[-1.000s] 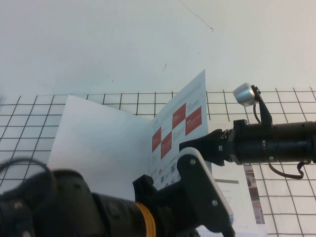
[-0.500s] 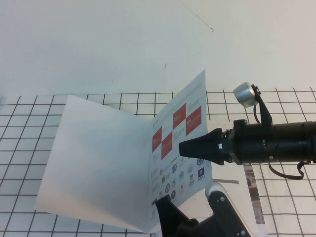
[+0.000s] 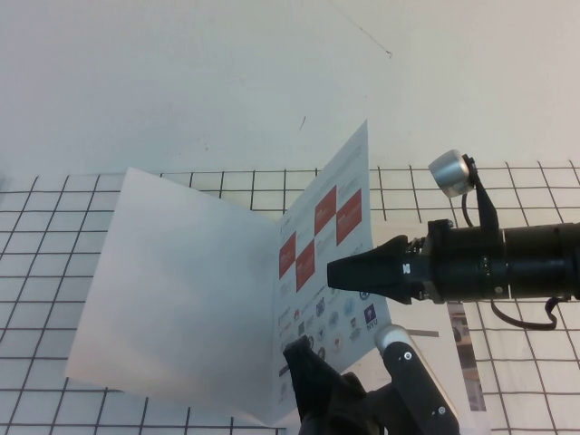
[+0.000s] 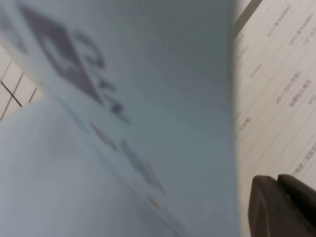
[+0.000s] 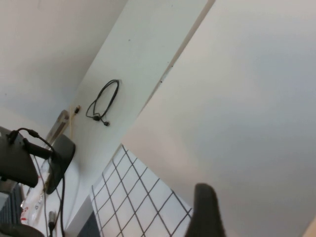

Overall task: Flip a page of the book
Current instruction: Open the closed book

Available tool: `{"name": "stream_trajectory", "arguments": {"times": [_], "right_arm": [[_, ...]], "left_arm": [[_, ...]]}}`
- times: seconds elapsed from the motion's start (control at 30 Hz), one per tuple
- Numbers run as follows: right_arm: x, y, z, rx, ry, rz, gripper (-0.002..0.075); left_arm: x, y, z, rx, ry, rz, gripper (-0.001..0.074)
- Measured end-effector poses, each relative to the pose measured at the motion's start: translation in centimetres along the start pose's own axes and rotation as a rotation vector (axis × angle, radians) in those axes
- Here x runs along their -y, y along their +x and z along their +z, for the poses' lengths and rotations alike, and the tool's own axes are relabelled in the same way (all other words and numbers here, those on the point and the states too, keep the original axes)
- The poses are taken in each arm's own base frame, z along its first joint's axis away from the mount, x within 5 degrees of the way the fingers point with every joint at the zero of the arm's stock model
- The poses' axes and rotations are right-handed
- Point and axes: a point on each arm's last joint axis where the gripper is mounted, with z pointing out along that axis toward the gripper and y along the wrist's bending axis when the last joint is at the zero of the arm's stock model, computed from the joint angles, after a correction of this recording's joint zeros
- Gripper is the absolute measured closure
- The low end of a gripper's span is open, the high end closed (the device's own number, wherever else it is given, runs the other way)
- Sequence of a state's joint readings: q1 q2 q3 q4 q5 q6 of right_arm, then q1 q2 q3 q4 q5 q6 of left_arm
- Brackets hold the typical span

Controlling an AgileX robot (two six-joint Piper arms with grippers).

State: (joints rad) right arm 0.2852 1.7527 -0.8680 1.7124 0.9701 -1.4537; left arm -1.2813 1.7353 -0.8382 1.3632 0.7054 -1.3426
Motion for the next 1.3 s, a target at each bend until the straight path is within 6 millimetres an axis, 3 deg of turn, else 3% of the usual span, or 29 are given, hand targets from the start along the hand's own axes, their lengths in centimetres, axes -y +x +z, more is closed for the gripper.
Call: {"name": "stream_trajectory", "arguments": {"times": [0.9,1.07,1.2,1.3], "right_arm": [[-1.6,0.2,-0.2,-0.017,-0.176,-0.071,0.0245],[-2.4,-0.7,-0.3,-0.002,-0.186,-0.117,0.0249],[-2.9,-1.8,-0.4,0.015,-0.198,-0.154,0.0307],[-3.1,-2.4,-0.3,0.024,-0.204,-0.174,0.0398]], "left_arm": [[-1.8,0.3,-0.2,-0.022,-0.199,-0.066,0.0737],[-1.8,0.4,-0.2,-0.039,-0.202,-0.081,0.0737],[-1.8,0.5,-0.2,-0.046,-0.204,-0.088,0.0737],[-1.8,0.5,-0.2,-0.048,-0.206,-0.092,0.0737]]}}
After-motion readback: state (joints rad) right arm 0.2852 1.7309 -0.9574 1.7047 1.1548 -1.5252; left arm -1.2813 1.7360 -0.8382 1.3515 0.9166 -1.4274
